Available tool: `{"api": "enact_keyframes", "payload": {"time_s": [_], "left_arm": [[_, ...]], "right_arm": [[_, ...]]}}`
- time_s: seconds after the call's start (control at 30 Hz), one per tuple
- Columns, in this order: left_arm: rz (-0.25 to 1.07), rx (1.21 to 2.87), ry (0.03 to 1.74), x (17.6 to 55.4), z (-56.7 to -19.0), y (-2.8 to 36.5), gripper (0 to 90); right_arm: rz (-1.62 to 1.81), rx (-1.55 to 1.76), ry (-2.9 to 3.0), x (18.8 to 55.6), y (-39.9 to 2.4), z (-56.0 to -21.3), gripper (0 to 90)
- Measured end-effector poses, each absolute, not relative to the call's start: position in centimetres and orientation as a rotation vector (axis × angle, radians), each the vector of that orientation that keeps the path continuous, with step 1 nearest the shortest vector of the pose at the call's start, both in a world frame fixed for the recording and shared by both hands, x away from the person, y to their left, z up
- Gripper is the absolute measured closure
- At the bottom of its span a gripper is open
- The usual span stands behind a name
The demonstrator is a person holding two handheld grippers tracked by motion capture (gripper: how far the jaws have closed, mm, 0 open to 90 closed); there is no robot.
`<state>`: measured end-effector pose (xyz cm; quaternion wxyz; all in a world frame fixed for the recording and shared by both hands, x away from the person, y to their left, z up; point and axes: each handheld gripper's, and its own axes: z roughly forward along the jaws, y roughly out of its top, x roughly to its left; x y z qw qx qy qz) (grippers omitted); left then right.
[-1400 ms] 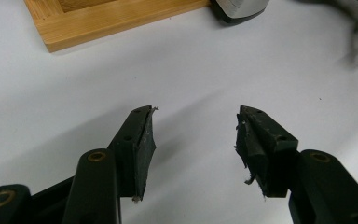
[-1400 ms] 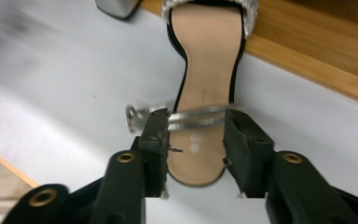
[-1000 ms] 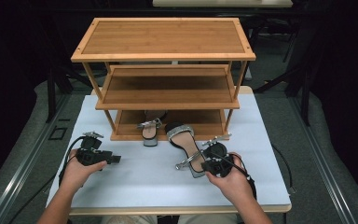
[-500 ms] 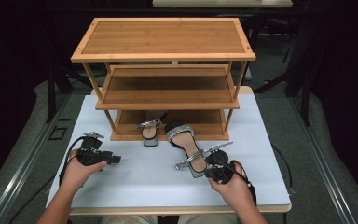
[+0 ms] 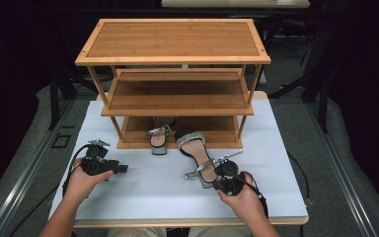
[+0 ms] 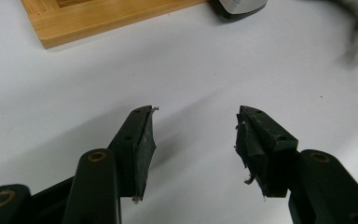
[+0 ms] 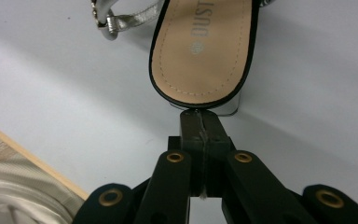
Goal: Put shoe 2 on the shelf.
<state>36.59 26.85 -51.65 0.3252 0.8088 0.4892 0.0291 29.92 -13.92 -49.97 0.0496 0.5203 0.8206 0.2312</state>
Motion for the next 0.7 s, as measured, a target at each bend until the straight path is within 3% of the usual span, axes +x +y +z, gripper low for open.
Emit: {"api": "enact_keyframes", "payload": {"time_s": [0.7], "left_arm": [[0.073, 2.121, 1.283, 36.6, -51.7, 26.9, 46.6]], "right_arm": [[0.867, 1.519, 2.480, 31.9, -10.8, -48.0, 90.0]]}}
